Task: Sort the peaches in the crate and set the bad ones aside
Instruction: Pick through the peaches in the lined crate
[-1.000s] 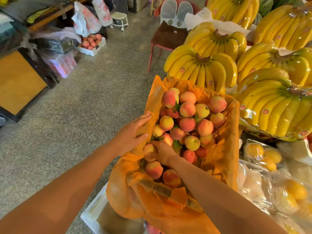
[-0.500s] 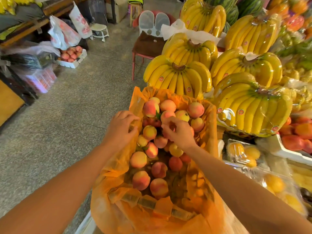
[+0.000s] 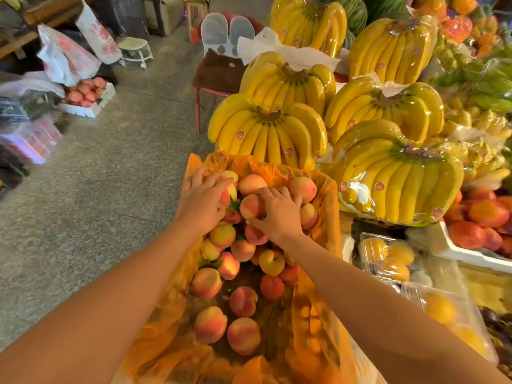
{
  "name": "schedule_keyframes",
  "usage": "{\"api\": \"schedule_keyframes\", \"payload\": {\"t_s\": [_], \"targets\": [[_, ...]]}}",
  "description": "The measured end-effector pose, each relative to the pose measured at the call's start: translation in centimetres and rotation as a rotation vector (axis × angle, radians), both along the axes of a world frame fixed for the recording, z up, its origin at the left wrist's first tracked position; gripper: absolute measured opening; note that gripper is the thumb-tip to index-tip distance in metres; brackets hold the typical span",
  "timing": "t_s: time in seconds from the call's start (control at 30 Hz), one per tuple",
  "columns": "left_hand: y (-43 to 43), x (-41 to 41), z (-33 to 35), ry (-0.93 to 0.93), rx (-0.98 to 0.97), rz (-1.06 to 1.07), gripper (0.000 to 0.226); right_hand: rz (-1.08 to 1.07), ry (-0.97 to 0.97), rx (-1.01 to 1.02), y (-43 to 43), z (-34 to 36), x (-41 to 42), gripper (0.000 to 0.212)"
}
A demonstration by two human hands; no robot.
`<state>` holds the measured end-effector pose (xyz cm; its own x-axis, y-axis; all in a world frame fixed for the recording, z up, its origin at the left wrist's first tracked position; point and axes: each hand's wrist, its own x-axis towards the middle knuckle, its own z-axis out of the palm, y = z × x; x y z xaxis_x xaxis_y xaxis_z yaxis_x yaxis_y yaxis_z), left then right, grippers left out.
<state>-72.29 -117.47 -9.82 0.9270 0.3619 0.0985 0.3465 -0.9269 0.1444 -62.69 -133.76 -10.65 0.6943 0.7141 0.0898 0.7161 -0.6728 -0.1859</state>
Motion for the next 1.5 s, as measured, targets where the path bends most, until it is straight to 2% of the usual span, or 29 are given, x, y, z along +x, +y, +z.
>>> {"api": "schedule_keyframes", "payload": {"t_s": [0.1,0.2,0.37,0.47,0.53,0.6,0.7,0.87,0.93,1.0,1.07,1.13,1.2,1.33,1.5], "targets": [[-0.1,0.8,-0.5,0.071,0.062,0.010,0.079,0.007,0.041,0.122,-0.7,-0.4,0.3,0.065],[0.0,1.3,-0.9,0.050,0.107,0.024,0.077,0.010,0.163,0.267,-1.7,-0.4,0.5,0.065],[0.3,1.1,-1.2,-0.064,0.151,0.010,0.066,0.035,0.263,0.270,-2.7,-0.5,0.5,0.065],[0.0,0.3,-0.6,-0.161,0.060,0.047,0.067,0.032,0.303,0.304,-2.7,-0.4,0.2,0.063],[-0.1,-0.5,0.1,-0.222,-0.055,0.079,0.068,0.005,0.373,0.383,-2.6,0.1,-0.2,0.060],[0.0,-1.6,0.8,-0.286,-0.225,0.114,0.068,-0.049,0.526,0.517,-2.7,0.8,-0.7,0.058],[0.0,-3.5,1.9,-0.398,-0.605,0.184,0.067,-0.108,0.719,0.672,-3.0,1.6,-1.3,0.053],[-0.4,-5.9,3.8,-0.426,-1.050,0.223,0.074,-0.179,1.030,0.746,-3.5,2.9,-2.8,0.043],[-0.7,-6.4,4.1,-0.430,-1.220,0.278,0.076,-0.178,1.153,0.756,-3.7,3.0,-3.3,0.045],[-1.3,-7.0,4.4,-0.432,-1.472,0.320,0.067,-0.199,1.325,0.751,-4.0,3.1,-3.9,0.058],[-1.9,-7.7,4.8,-0.448,-1.700,0.337,0.044,-0.212,1.477,0.732,-4.3,3.3,-4.4,0.066],[-2.6,-8.4,5.2,-0.492,-1.879,0.400,0.023,-0.218,1.555,0.725,-4.8,3.6,-4.8,0.059],[-3.1,-9.1,5.4,-0.523,-2.031,0.485,0.020,-0.219,1.621,0.750,-5.4,3.9,-5.3,0.051],[-3.8,-10.4,5.1,-0.450,-2.135,0.527,0.033,-0.119,1.612,0.795,-6.2,4.2,-6.2,0.045],[-5.1,-11.0,5.4,-0.385,-2.071,0.499,0.036,-0.122,1.216,0.730,-6.4,3.4,-6.8,0.072]]}}
